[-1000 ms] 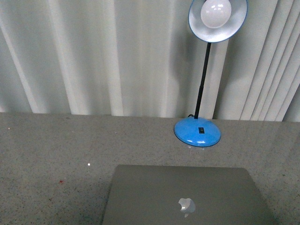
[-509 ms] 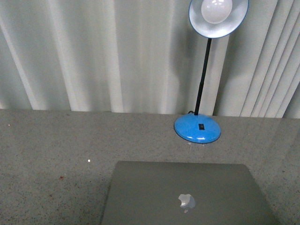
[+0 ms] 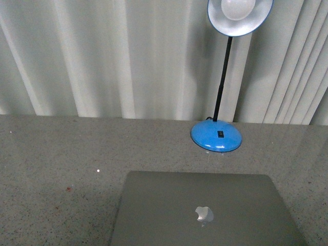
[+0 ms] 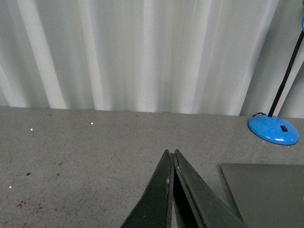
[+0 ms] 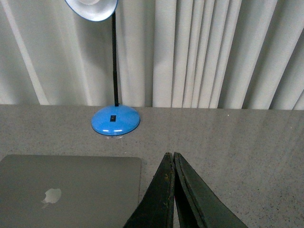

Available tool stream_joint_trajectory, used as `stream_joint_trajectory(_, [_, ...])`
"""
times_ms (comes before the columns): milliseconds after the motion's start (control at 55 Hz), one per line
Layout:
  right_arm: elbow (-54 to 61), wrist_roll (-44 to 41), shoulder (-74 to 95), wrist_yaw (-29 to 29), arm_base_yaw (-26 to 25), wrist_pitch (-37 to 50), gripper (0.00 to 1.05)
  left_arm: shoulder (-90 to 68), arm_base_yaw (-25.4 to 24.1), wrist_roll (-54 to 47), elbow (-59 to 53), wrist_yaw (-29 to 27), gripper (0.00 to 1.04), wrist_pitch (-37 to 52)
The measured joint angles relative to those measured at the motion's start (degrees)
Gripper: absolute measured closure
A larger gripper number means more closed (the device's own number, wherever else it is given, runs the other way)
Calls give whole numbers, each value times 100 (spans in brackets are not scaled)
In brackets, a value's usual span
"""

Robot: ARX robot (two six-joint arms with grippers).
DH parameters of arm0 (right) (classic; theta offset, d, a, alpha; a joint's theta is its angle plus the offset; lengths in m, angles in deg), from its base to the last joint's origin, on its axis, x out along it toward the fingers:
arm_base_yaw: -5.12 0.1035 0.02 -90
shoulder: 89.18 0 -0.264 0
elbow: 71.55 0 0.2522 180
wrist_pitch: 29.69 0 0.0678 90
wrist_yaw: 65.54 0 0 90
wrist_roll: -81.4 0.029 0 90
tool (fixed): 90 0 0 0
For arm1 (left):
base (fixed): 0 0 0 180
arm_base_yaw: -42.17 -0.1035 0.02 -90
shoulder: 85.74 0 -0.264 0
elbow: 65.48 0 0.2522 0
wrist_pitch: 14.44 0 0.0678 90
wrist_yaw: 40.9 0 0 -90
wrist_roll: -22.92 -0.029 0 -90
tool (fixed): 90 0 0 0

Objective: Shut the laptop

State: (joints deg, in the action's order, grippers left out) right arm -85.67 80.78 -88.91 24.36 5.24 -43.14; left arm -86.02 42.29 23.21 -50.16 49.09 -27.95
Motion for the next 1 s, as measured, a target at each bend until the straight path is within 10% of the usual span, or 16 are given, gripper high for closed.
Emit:
stream_joint_trajectory(109, [0, 0, 0, 2, -2, -28, 102, 0, 0, 0, 0, 0, 101, -17])
stream_joint_trajectory(600, [0, 0, 0, 2, -2, -28, 9, 9, 0, -2, 0, 0, 7, -22])
stream_joint_trajectory(1000, [0, 4, 0, 2, -2, -28, 7, 9, 0, -4, 0, 0, 7, -22])
